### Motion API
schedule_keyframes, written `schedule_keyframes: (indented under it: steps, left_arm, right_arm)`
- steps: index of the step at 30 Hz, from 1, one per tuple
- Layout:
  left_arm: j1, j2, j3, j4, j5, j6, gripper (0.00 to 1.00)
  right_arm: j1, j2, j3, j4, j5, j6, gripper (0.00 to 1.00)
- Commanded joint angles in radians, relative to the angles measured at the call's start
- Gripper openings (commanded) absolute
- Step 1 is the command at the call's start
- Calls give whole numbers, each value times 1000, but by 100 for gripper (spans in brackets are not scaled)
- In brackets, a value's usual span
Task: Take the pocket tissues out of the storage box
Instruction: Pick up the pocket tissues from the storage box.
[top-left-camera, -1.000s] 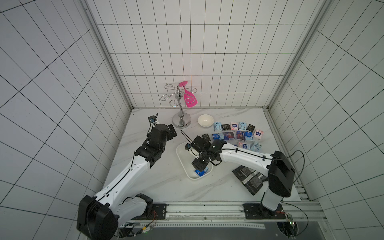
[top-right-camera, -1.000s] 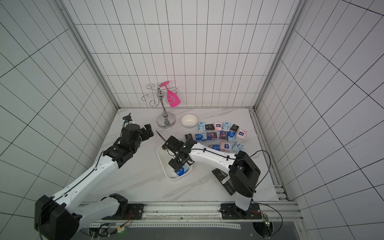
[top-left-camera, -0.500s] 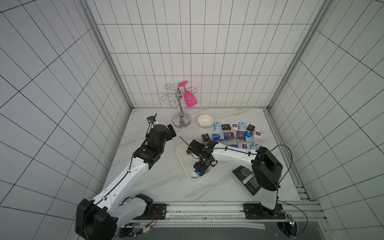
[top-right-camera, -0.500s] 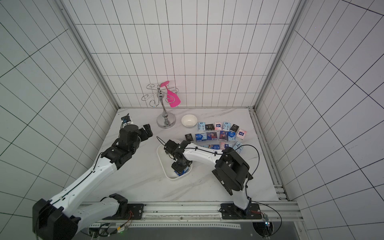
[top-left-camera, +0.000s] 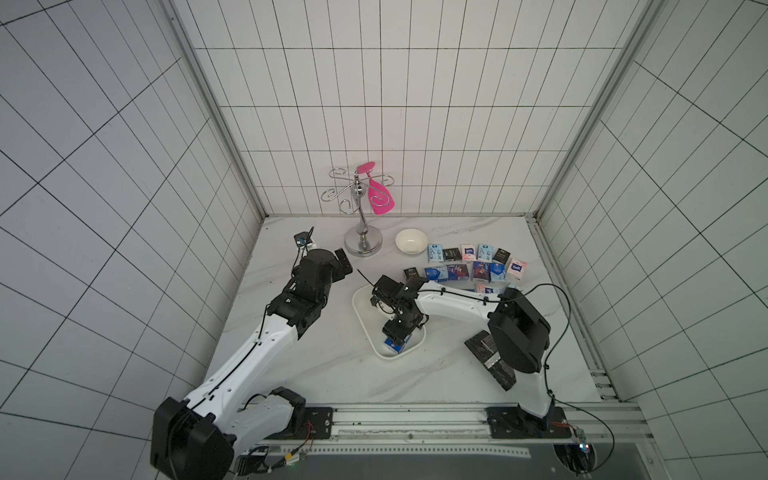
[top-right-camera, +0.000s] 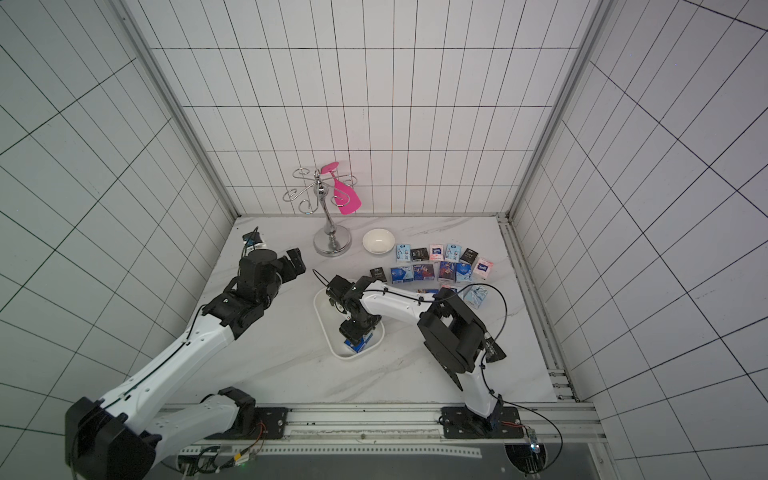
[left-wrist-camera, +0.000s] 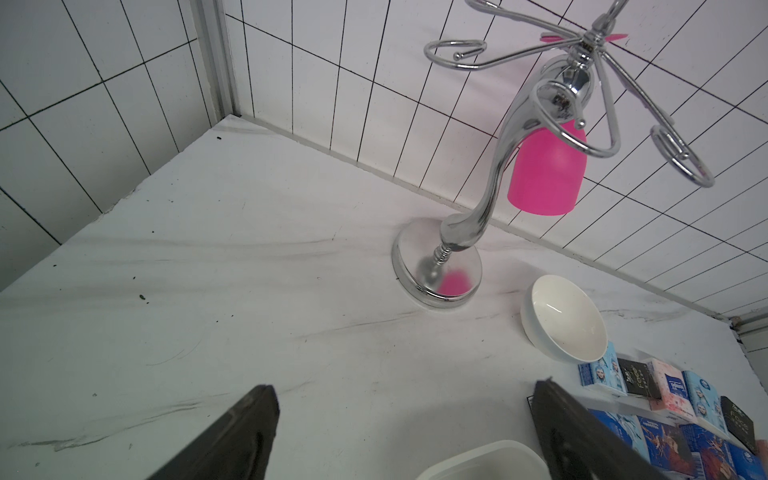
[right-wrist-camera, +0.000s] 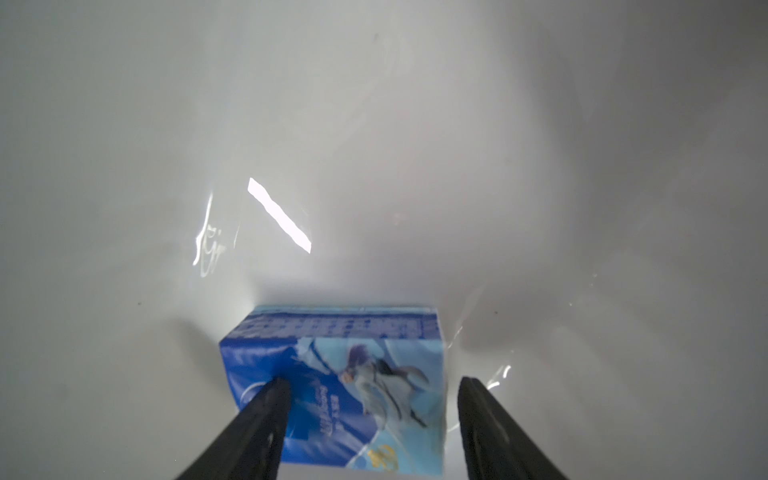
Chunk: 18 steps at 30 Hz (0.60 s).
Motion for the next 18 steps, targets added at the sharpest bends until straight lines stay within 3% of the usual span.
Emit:
schedule_keyframes:
  steps: [1,3,6,18]
  left_arm:
    - [5,4,-6,-2,4,3,99]
    - [5,4,-7,-1,2,5,99]
    - [5,5,-8,1,1,5,99]
    - [5,11,-8,3,2,3,99]
  right_arm:
    - [4,72,11,22,-53,16,65]
    - [1,80,18,31,-52,22,57]
    - [-9,81,23,56,-32,40,54]
    - [-80,91,157,81,79,34,53]
